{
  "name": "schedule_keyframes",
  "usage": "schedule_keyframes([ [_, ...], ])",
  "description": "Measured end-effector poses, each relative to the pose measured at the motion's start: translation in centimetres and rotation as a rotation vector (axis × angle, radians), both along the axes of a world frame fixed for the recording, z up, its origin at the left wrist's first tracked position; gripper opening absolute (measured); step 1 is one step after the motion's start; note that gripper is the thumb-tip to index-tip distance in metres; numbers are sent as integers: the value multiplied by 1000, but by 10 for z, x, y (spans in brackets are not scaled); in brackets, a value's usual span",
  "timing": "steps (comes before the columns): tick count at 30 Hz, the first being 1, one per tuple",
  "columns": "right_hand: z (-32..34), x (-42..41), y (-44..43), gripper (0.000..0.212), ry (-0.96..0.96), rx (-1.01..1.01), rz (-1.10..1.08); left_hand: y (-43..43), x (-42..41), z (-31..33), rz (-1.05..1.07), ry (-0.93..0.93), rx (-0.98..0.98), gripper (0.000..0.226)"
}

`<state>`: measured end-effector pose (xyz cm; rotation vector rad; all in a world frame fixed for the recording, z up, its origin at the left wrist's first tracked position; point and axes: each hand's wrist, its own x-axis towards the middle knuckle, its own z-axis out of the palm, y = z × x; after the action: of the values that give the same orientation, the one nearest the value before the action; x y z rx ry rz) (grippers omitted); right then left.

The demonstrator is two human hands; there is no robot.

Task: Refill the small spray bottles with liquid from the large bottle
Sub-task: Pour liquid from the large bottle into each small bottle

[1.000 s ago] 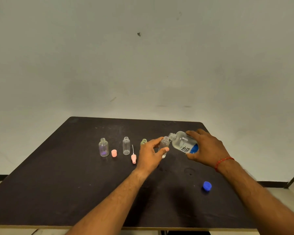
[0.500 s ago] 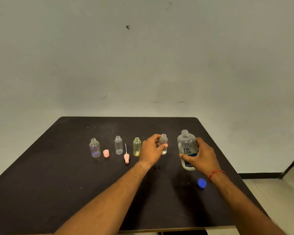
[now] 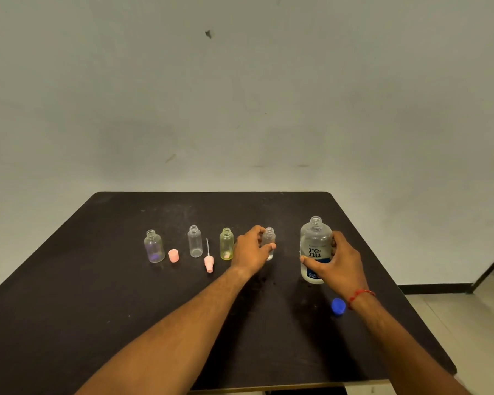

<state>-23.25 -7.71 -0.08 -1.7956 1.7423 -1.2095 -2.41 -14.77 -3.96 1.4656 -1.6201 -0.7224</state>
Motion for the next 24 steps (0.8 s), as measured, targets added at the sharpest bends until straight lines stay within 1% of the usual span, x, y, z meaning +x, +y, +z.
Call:
schedule_keyframes([
  [5,2,5,2,62,-8,-5,5,2,2,-2,-6,-3,5,29],
  [10,0,7,4,63,-1,0,15,0,4,-6,-17,-4,30,36],
  [15,-1,5,6,62,7,2,14,7,4,-5,-16,33,34,55],
  [19,1,6,8,61,11,-7,17,18,7,-2,8,38,-17,66],
  [21,3,7,8,61,13,-13,18,30,10,3,48,71,-83,62],
  [24,5,10,7,62,13,-19,21,51,17,13,160,143,-249,38],
])
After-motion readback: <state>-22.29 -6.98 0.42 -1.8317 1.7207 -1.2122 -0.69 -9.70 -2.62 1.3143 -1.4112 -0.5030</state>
